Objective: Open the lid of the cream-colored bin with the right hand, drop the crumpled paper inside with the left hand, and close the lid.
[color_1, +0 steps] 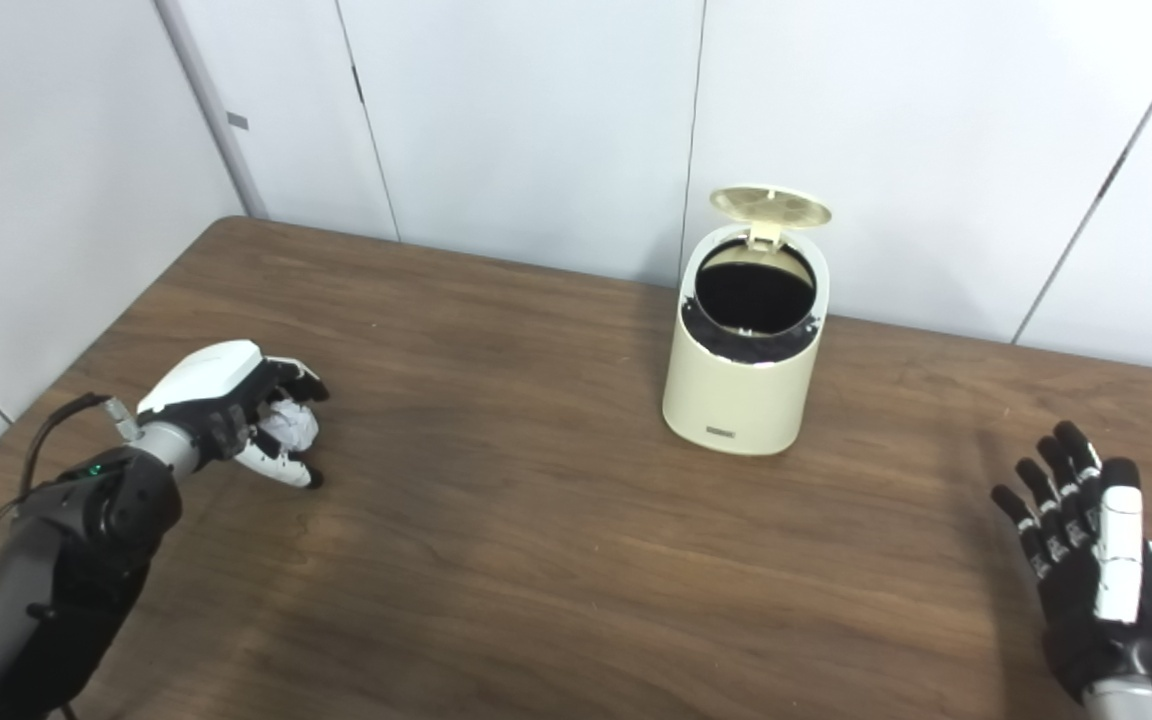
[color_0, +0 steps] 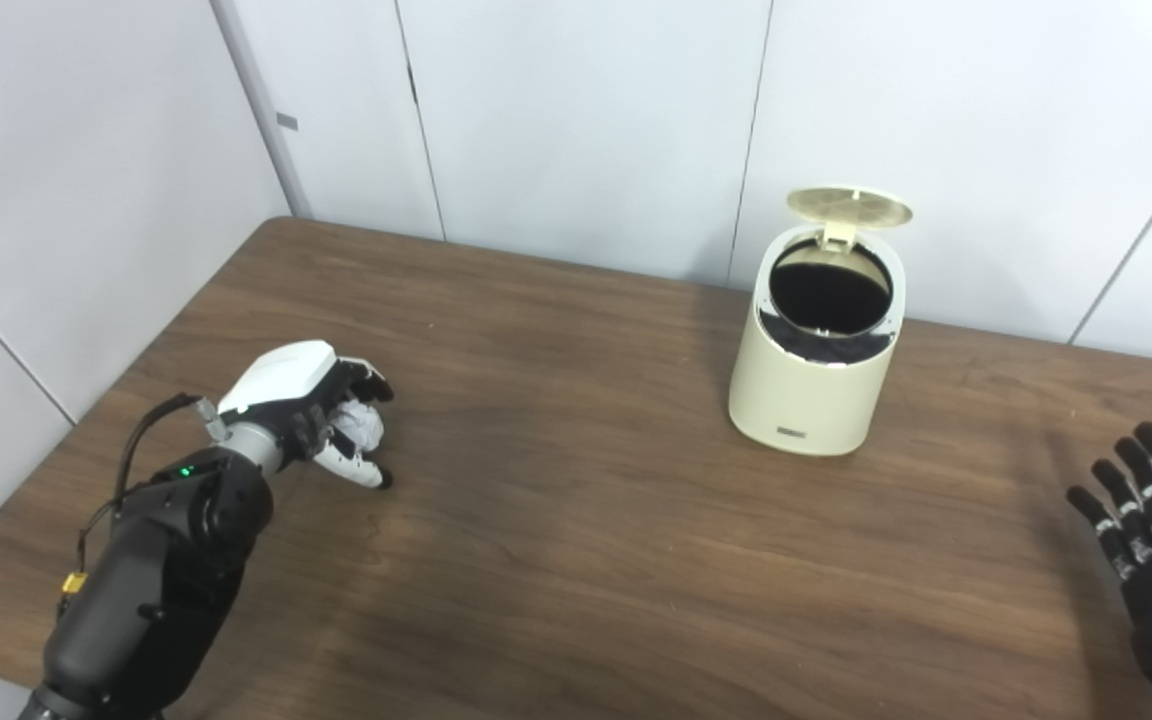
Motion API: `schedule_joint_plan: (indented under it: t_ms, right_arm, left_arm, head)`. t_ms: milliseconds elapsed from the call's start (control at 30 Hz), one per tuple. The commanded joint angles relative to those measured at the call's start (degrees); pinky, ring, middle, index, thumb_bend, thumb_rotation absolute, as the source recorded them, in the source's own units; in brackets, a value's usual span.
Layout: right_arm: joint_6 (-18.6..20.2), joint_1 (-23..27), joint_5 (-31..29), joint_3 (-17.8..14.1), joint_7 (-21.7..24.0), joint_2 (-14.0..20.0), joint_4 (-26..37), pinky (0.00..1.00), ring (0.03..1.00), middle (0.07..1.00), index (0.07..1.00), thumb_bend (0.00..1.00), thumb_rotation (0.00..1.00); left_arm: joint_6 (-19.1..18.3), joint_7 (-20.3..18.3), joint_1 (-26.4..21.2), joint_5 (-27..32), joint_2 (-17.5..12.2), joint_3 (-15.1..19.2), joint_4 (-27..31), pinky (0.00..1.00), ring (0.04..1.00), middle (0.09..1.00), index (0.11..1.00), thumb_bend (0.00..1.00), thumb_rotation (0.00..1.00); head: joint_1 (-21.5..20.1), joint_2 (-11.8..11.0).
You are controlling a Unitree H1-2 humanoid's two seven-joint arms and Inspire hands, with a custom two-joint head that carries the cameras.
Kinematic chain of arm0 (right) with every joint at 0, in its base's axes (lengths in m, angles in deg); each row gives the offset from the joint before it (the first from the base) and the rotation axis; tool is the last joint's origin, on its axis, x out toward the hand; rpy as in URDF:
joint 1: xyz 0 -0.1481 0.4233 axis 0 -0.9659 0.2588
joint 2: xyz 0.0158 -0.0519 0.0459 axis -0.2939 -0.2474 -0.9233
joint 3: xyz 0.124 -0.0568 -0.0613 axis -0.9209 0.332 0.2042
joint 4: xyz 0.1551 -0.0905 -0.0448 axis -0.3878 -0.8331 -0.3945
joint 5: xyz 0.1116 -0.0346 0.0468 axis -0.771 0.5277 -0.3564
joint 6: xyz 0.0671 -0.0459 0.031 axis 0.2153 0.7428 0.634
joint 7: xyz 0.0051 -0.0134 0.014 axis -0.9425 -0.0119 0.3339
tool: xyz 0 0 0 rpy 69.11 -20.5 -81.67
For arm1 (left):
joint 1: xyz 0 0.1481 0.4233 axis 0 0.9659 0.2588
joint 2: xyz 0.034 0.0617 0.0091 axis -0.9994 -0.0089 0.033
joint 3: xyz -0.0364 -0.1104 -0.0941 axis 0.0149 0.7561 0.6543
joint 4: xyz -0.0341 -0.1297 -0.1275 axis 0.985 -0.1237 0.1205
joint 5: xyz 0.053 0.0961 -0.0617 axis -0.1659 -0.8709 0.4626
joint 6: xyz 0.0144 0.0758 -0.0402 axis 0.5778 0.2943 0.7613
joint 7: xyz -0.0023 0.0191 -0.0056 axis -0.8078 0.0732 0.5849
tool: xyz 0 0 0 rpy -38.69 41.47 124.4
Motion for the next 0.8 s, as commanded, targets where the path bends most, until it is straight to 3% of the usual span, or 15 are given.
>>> schedule_joint_plan:
  t_ms: [0, 200, 400, 467, 567, 767]
  right_arm:
    - [-0.9, 1.9, -0.5, -0.3, -0.1, 0.5, 2.0, 0.88, 0.953, 0.964, 0.942, 0.51, 0.93]
    - [-0.9, 1.8, -0.5, -0.2, 0.3, 0.8, 2.0, 0.88, 0.951, 0.963, 0.947, 0.52, 0.93]
    - [-0.6, 1.7, -0.7, -0.1, 0.4, 0.9, 2.2, 0.89, 0.957, 0.970, 0.955, 0.52, 0.95]
    - [-0.9, 1.6, -0.6, 0.0, 0.8, 1.1, 2.0, 0.89, 0.960, 0.971, 0.960, 0.52, 0.96]
    - [-1.1, 1.6, -0.7, 0.1, 1.0, 1.2, 2.0, 0.89, 0.962, 0.974, 0.962, 0.52, 0.97]
    - [-1.0, 1.6, -1.1, 0.0, 1.2, 1.3, 1.9, 0.90, 0.961, 0.971, 0.960, 0.53, 0.98]
  left_arm:
    - [0.1, 1.4, -1.3, -0.2, -2.5, 0.1, 0.3, 0.69, 0.771, 0.781, 0.740, 0.81, 0.08]
    - [0.0, 1.4, -1.5, 0.0, -3.1, -0.7, -0.4, 0.66, 0.736, 0.759, 0.739, 0.80, 0.09]
    - [-0.8, -0.8, -2.0, -0.5, -1.0, 1.2, -0.2, 0.57, 0.639, 0.708, 0.705, 0.78, 0.01]
    - [-0.8, -0.7, -2.0, 0.0, 0.5, 2.6, 0.4, 0.44, 0.503, 0.555, 0.674, 0.62, 0.00]
    - [-0.8, -0.5, -2.0, -0.1, 1.6, 3.6, 1.0, 0.38, 0.444, 0.462, 0.593, 0.54, 0.00]
    - [-0.7, 2.0, -1.8, -0.5, 2.3, 3.7, 0.1, 0.43, 0.396, 0.480, 0.524, 0.50, 0.00]
  head:
    - [0.0, 0.0]
    - [0.0, 0.0]
    - [0.1, 0.2]
    - [0.1, 0.2]
    - [0.0, 0.2]
    - [0.0, 0.3]
